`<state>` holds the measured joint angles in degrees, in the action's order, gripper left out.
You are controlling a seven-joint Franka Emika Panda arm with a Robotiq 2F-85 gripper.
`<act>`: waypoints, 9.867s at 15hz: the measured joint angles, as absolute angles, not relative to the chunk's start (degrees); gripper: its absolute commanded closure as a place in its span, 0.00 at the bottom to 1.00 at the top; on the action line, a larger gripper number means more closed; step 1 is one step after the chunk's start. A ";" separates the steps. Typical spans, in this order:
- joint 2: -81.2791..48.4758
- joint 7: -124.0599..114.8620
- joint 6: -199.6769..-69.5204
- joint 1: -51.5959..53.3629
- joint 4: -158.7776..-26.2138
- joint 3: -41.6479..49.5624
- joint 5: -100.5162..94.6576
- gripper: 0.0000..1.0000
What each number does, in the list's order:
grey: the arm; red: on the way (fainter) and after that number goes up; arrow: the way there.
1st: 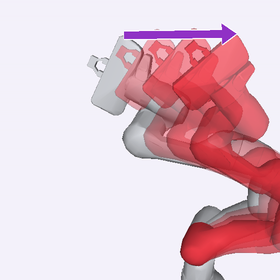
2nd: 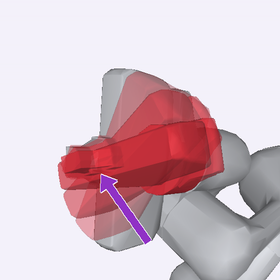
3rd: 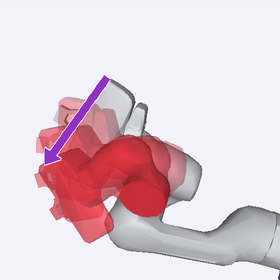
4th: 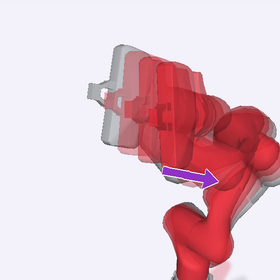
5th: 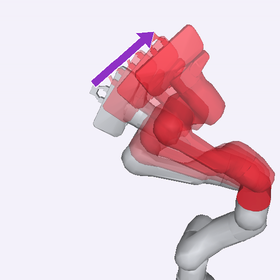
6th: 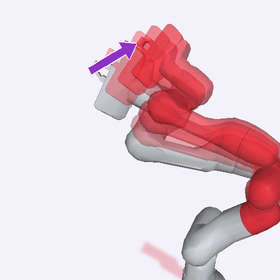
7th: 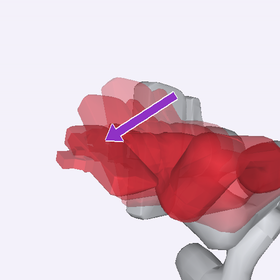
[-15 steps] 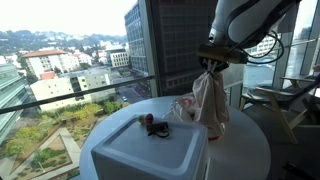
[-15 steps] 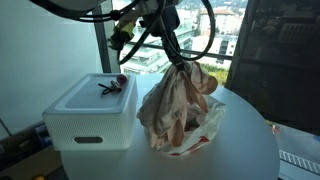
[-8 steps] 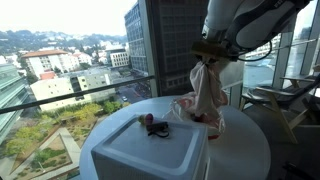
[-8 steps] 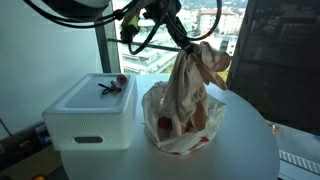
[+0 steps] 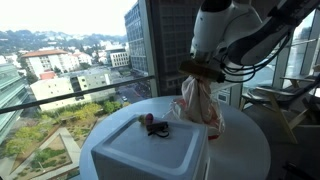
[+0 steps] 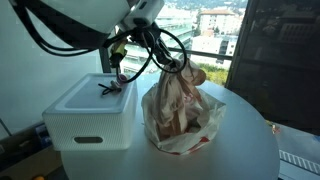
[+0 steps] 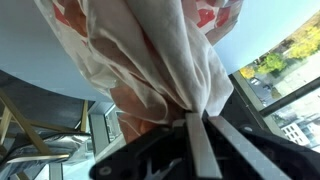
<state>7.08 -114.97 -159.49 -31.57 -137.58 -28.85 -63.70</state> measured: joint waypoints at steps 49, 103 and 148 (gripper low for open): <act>-3.73 -37.32 -131.58 8.66 -123.48 -8.56 -1.51 0.00; -10.57 -35.70 -106.56 6.01 -114.85 0.05 -9.32 0.92; -13.78 -51.70 -140.90 10.01 -112.68 -5.09 3.40 0.00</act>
<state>-13.78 -51.70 -140.90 10.01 -112.68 -5.09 3.40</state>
